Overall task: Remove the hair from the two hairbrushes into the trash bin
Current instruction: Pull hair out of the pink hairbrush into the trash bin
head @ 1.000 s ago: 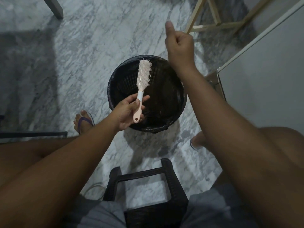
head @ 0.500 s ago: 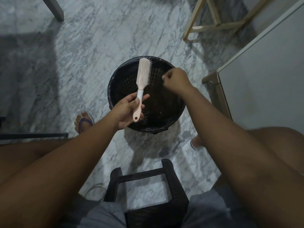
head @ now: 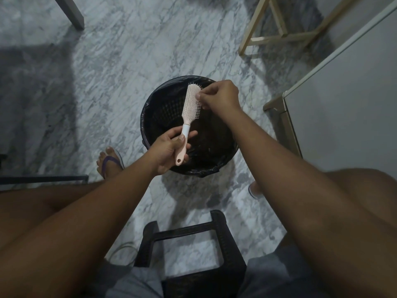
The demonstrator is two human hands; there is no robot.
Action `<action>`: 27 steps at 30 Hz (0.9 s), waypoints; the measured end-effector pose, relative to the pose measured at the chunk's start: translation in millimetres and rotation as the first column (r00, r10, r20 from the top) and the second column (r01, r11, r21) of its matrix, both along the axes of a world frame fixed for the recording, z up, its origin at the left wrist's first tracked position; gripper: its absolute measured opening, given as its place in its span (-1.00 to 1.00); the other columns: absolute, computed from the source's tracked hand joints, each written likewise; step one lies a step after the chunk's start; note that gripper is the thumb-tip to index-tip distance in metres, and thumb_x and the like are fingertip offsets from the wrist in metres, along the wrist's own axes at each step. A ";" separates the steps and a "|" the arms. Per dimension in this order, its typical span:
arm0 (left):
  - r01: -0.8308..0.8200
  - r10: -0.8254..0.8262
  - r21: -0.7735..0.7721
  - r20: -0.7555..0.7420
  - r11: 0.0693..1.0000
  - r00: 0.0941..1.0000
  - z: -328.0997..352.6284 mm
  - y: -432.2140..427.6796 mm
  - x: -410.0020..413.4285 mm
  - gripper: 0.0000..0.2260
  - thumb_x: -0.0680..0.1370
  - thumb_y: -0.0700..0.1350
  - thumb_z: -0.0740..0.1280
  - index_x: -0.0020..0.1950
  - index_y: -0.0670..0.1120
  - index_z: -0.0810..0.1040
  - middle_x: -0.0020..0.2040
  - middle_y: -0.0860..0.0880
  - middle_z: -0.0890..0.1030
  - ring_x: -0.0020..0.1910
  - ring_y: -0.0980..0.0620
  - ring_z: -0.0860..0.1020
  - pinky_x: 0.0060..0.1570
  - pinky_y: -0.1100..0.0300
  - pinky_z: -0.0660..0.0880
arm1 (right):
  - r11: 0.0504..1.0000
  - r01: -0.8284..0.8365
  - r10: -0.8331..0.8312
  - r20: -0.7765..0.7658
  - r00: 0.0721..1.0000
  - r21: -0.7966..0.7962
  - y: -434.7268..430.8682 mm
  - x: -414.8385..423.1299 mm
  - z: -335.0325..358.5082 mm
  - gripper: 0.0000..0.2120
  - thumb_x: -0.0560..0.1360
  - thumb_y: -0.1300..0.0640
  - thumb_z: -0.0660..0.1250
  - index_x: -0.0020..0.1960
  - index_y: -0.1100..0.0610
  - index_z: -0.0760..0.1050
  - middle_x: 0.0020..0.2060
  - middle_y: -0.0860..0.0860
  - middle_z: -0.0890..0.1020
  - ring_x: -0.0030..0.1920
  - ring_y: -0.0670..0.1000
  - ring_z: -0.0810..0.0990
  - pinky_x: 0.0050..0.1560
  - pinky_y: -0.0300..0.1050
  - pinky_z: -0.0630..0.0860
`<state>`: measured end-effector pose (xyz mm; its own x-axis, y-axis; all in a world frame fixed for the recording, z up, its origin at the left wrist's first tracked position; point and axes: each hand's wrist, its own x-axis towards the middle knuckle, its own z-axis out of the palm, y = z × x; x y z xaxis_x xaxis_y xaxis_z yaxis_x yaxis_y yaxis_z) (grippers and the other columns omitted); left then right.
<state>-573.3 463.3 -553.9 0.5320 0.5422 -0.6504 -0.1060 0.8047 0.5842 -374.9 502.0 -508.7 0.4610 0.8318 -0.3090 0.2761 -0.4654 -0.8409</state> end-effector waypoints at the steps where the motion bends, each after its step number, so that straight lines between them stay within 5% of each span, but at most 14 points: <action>1: -0.006 0.006 -0.003 0.000 1.000 1.000 -1.0 -0.6 -0.5 -0.72 0.69 -0.24 0.18 0.40 -0.11 0.45 0.27 -0.07 0.66 -0.19 0.06 0.54 -0.34 0.12 0.49 | 1.000 -0.031 0.031 0.032 0.999 -0.008 -0.8 -1.1 1.5 -0.93 0.44 0.21 0.51 -0.13 0.22 0.68 -0.39 0.11 0.66 -0.44 -0.05 0.60 -0.30 -0.23 0.62; 10: -0.035 0.036 -0.044 0.026 0.998 0.999 -1.0 -1.8 -2.3 -0.72 0.69 -0.23 0.17 0.39 -0.10 0.45 0.30 -0.06 0.64 -0.16 0.06 0.54 -0.32 0.11 0.49 | 0.937 0.148 -0.040 -0.324 0.945 0.316 15.6 -5.2 45.1 -0.91 0.51 0.29 0.42 -0.17 0.19 0.61 -0.39 0.04 0.63 -0.38 -0.08 0.60 -0.31 -0.22 0.58; 13: -0.049 0.052 -0.052 0.043 0.997 0.998 0.7 -0.5 -1.6 -0.73 0.69 -0.22 0.18 0.38 -0.10 0.46 0.30 -0.06 0.64 -0.15 0.05 0.53 -0.31 0.11 0.49 | 0.977 -0.166 0.154 0.094 0.984 0.134 11.7 -3.7 43.5 -0.94 0.49 0.19 0.45 -0.07 0.16 0.69 -0.27 0.04 0.70 -0.28 -0.09 0.63 -0.06 -0.10 0.64; 15: -0.057 0.059 -0.048 0.045 0.997 0.997 2.4 -0.3 0.8 -0.74 0.69 -0.22 0.18 0.37 -0.09 0.47 0.31 -0.06 0.63 -0.15 0.06 0.54 -0.30 0.11 0.49 | 0.923 -0.363 0.384 0.327 0.863 -0.128 2.5 -8.5 34.7 -0.85 0.45 0.10 0.49 -0.01 0.12 0.69 -0.15 0.00 0.71 -0.14 -0.11 0.64 0.04 -0.20 0.57; 17: -0.071 0.074 -0.056 0.044 0.996 0.996 3.5 -0.4 2.7 -0.72 0.69 -0.22 0.19 0.38 -0.08 0.47 0.32 -0.07 0.62 -0.15 0.06 0.55 -0.30 0.10 0.49 | 0.876 -0.413 0.479 0.354 0.803 -0.248 -6.0 -16.7 25.9 -0.73 0.39 0.03 0.55 0.03 0.11 0.66 -0.10 -0.01 0.66 -0.05 -0.06 0.64 0.04 -0.22 0.52; 21: -0.073 0.075 -0.059 0.034 0.996 0.997 3.3 -1.1 2.4 -0.71 0.69 -0.21 0.19 0.40 -0.09 0.47 0.32 -0.08 0.60 -0.14 0.05 0.54 -0.27 0.09 0.50 | 0.888 -0.396 0.459 0.386 0.800 -0.234 -13.0 -25.8 11.8 -0.54 0.30 -0.06 0.60 0.11 0.10 0.60 0.02 0.02 0.62 0.00 -0.01 0.59 0.05 -0.13 0.54; 27: -0.064 0.067 -0.066 0.035 0.996 0.997 4.1 -0.8 2.4 -0.74 0.69 -0.22 0.18 0.37 -0.10 0.48 0.32 -0.09 0.61 -0.13 0.05 0.54 -0.29 0.11 0.49 | 0.924 -0.308 0.376 0.396 0.838 -0.225 -14.6 -29.4 6.2 -0.69 0.34 -0.09 0.56 0.01 0.03 0.63 -0.10 -0.06 0.65 -0.08 -0.01 0.64 -0.03 -0.05 0.58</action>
<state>-570.9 462.5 -549.8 0.5211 0.5344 -0.6655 -0.1803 0.8310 0.5262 -404.4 487.5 -502.5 0.2690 0.9215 -0.2802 0.7535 -0.3826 -0.5347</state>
